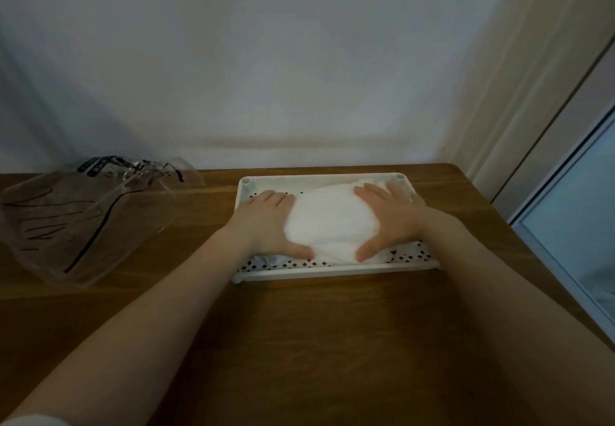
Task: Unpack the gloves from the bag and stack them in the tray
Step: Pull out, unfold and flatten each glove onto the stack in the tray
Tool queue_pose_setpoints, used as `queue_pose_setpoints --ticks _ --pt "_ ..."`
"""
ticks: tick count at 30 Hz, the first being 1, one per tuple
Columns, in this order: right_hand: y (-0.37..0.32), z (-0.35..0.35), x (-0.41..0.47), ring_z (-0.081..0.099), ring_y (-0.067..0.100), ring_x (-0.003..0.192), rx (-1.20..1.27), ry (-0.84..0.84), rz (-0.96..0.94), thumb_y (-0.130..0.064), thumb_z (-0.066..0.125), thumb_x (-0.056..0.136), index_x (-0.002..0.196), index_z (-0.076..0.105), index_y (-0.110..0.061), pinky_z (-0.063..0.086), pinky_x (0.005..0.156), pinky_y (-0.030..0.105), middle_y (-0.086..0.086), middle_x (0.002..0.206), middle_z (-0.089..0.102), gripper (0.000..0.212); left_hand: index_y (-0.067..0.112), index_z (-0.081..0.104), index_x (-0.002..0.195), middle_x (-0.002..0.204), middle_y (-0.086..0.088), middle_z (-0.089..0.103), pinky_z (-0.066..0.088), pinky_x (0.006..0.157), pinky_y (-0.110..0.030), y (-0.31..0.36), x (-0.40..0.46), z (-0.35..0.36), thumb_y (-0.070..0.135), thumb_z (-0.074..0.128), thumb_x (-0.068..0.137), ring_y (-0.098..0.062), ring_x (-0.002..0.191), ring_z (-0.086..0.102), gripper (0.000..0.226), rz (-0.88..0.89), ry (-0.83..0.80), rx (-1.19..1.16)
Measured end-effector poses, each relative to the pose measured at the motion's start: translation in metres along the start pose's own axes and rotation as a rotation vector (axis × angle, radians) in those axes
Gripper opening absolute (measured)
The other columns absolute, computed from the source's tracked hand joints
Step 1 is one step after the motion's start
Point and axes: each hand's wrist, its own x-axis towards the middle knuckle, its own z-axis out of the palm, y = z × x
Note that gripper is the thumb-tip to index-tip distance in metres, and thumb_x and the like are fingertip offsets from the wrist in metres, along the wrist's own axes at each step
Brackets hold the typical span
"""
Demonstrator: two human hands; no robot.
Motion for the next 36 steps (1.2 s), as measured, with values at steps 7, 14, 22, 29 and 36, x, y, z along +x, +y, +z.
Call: queue_pose_setpoints --ticks 7,14,22,29,36 --pt "0.011 0.029 -0.003 -0.014 0.024 0.145 0.157 0.090 0.005 -0.076 0.065 0.056 0.149 -0.012 -0.028 0.001 0.116 0.049 0.000 0.158 -0.017 0.131 0.014 -0.005 0.149 0.158 -0.004 -0.001 0.005 0.117 -0.044 -0.003 -0.003 0.002 0.088 0.049 0.057 -0.022 0.144 0.000 0.129 -0.045 -0.066 -0.075" --pt "-0.011 0.006 -0.027 -0.034 0.027 0.137 -0.069 0.202 0.037 -0.087 0.055 0.052 0.148 -0.017 -0.027 -0.023 0.106 0.055 0.003 0.151 -0.034 0.134 0.019 -0.016 0.147 0.154 -0.003 -0.025 -0.017 0.113 -0.044 0.006 -0.020 -0.008 0.088 0.040 0.053 -0.019 0.140 -0.026 0.129 -0.053 0.079 -0.133" --pt "-0.073 0.012 -0.033 -0.023 0.017 0.143 -0.123 0.206 -0.211 -0.069 0.017 0.086 0.151 -0.001 -0.030 -0.019 0.112 0.047 -0.004 0.158 -0.017 0.078 0.021 -0.010 0.149 0.157 -0.002 -0.014 -0.012 0.113 -0.042 -0.002 -0.052 0.002 0.063 0.025 0.091 -0.016 0.143 -0.013 0.080 -0.131 -0.014 -0.195" --pt "-0.089 -0.002 -0.028 -0.007 0.022 0.146 -0.178 0.176 -0.040 -0.062 0.008 0.092 0.145 0.031 -0.031 -0.017 0.109 0.055 -0.002 0.159 0.013 0.066 0.025 0.024 0.147 0.157 0.008 0.006 0.013 0.115 -0.037 -0.021 -0.093 -0.007 0.050 0.038 0.094 -0.012 0.144 0.006 0.061 -0.119 0.160 -0.449" --pt "-0.177 -0.020 -0.036 0.024 0.018 0.140 -0.066 0.660 -0.303 -0.042 0.036 0.098 0.116 0.061 -0.023 -0.006 0.115 0.044 -0.003 0.137 0.050 0.036 0.011 0.064 0.108 0.143 -0.016 0.039 0.010 0.115 -0.053 -0.050 -0.109 -0.019 0.002 0.056 0.084 -0.036 0.137 0.025 0.027 -0.230 0.769 -0.110"
